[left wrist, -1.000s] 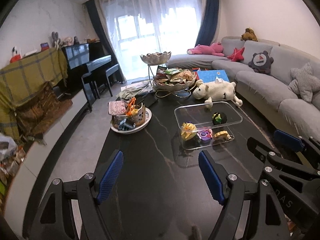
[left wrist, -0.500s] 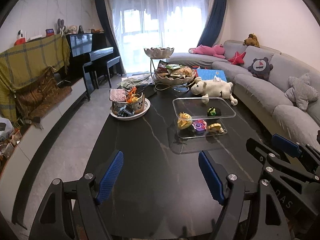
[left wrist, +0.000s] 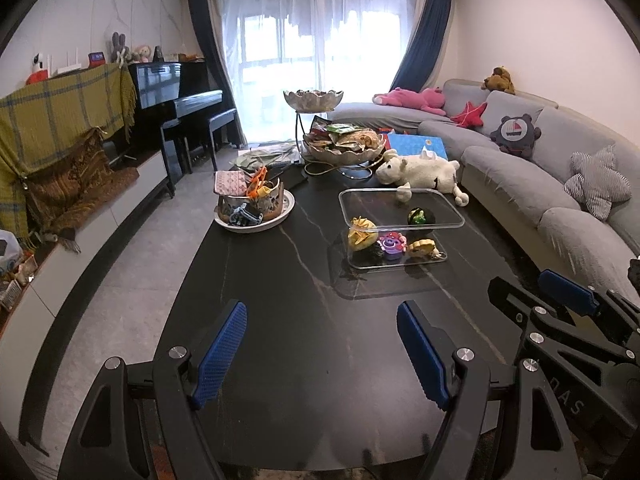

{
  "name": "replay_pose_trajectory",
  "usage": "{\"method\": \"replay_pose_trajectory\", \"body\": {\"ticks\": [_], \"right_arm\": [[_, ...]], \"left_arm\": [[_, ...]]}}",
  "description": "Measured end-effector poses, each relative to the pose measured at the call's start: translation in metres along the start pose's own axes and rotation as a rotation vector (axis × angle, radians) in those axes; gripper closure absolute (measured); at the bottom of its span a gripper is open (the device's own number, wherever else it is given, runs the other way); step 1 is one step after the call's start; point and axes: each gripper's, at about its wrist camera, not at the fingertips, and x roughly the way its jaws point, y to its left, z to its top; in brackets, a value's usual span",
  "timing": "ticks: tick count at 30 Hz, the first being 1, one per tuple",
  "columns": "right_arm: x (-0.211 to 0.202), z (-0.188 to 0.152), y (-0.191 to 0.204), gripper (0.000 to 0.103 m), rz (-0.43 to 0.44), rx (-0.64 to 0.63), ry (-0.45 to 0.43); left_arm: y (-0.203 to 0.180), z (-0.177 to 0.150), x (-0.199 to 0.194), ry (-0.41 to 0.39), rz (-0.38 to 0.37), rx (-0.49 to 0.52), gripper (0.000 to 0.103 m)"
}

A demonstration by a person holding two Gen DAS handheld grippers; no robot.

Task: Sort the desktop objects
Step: 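Withdraw both open tools from the box back over the table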

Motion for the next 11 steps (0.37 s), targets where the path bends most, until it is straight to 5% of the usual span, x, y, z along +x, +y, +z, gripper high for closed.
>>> {"method": "replay_pose_trajectory", "body": {"ticks": [11], "right_arm": [[0.0057,0.0012,0.0009,0.047,-0.007,-0.005,0.007]], "left_arm": [[0.0010,0.0007,0.0043,0.018,0.002,-0.010,0.028]]}}
